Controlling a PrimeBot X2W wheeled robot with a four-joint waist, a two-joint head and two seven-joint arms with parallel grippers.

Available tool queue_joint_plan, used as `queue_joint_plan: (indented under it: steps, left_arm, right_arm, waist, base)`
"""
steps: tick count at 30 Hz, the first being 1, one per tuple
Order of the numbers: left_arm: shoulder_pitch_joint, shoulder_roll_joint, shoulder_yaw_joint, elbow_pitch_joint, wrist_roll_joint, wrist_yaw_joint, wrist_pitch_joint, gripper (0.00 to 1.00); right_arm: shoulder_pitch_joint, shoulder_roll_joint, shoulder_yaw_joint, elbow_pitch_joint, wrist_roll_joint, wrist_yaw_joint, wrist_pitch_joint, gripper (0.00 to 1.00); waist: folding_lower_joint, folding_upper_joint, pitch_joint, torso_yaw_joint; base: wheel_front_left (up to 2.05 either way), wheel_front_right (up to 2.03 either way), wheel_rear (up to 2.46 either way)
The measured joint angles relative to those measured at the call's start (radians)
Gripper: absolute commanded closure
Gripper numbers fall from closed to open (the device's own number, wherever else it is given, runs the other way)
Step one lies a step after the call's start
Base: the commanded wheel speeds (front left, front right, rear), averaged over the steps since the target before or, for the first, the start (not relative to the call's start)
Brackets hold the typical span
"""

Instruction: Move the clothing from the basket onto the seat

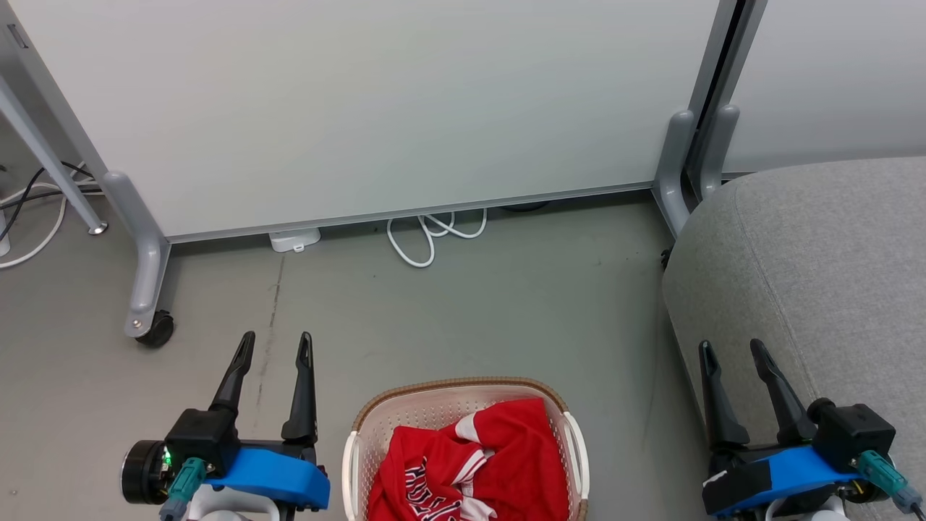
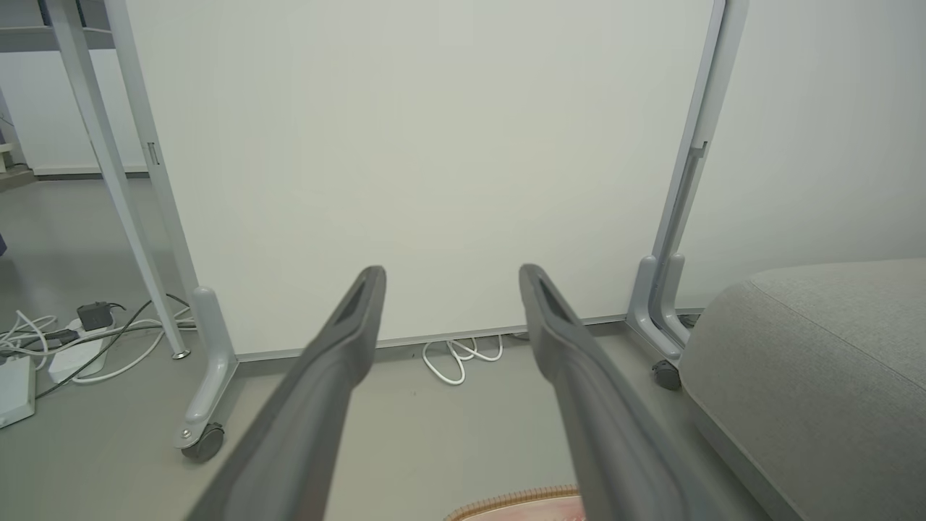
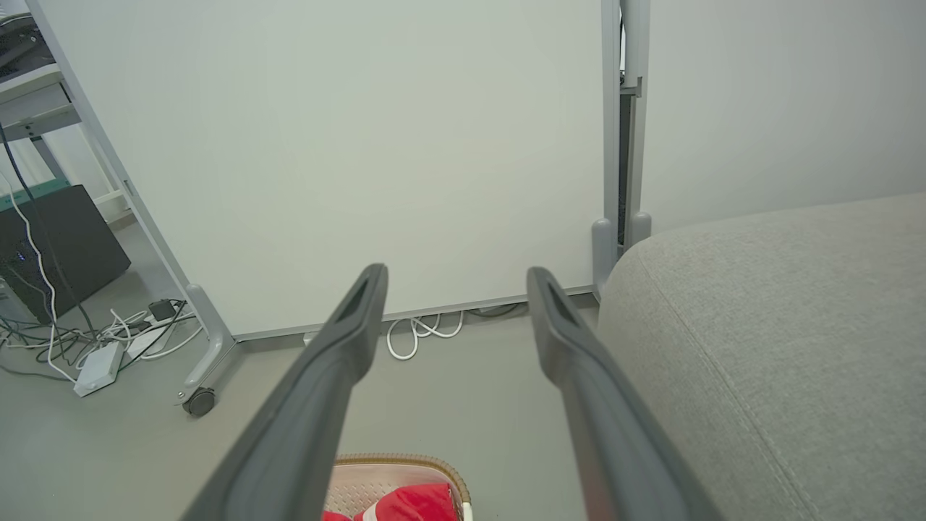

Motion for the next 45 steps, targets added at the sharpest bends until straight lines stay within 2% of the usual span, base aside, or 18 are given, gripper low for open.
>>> queue_joint_plan:
  steps: [12, 19, 33, 45]
  left_arm:
    - [-0.012, 0.0, -0.007, 0.03, -0.008, -0.001, 0.0, 0.0]
    - [-0.066, 0.0, -0.052, 0.072, 0.01, -0.006, 0.0, 0.0]
    - [-0.304, 0.078, -0.237, 0.26, -0.04, -0.006, -0.001, 0.0]
    - [-0.49, 0.147, -0.448, 0.476, -0.084, -0.006, -0.001, 0.0]
  right_arm:
    - [0.0, 0.0, 0.005, 0.001, 0.0, 0.0, 0.0, 0.0]
    - [-0.012, 0.0, 0.012, -0.003, -0.003, 0.0, 0.0, 0.0]
    - [-0.117, -0.001, 0.034, -0.03, -0.005, 0.0, -0.001, 0.0]
    - [-0.211, -0.001, 0.047, -0.064, 0.009, 0.0, -0.001, 0.0]
  waist:
    - [0.0, 0.0, 0.01, -0.006]
    - [0.0, 0.0, 0.04, -0.02]
    - [0.0001, 0.0, 0.198, -0.073]
    - [0.0002, 0.0, 0.37, -0.13]
  base:
    - [0.0, 0.0, 0.0]
    - [0.0, 0.0, 0.0]
    - [0.0, 0.0, 0.0]
    - [0.0, 0.0, 0.0]
